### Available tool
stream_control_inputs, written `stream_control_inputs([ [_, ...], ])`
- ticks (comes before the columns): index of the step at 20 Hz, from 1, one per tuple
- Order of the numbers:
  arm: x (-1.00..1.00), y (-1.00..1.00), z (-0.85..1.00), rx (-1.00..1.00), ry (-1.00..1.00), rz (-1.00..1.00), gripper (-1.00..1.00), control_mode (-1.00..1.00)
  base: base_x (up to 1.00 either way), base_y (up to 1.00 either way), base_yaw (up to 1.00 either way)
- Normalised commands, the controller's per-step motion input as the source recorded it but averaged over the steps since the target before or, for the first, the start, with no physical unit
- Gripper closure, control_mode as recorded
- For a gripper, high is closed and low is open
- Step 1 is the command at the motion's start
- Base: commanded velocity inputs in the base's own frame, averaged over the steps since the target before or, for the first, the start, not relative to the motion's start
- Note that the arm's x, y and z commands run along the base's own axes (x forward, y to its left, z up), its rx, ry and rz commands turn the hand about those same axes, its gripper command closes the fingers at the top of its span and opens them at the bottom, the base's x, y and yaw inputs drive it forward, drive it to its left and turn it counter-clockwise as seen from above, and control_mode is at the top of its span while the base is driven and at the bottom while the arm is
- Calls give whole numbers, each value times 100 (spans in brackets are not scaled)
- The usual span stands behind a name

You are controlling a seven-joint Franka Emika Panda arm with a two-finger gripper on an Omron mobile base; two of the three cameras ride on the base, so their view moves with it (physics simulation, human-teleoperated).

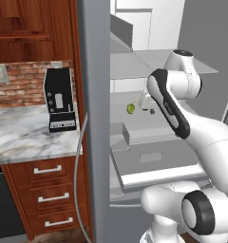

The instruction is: Pick the kiwi and mango from the fridge and place them on the plate next to the blender to make a fruit smoothie.

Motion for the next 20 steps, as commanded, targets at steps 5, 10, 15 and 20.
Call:
stream_control_inputs([
  [5,-4,3,0,0,0,0,-100,-100,0,0,0],
  [10,-13,0,-40,0,-3,0,-100,-100,0,0,0],
  [15,26,0,-73,0,-15,-5,-100,-100,0,0,0],
  [20,77,0,-28,0,-7,-9,-100,-100,0,0,0],
])
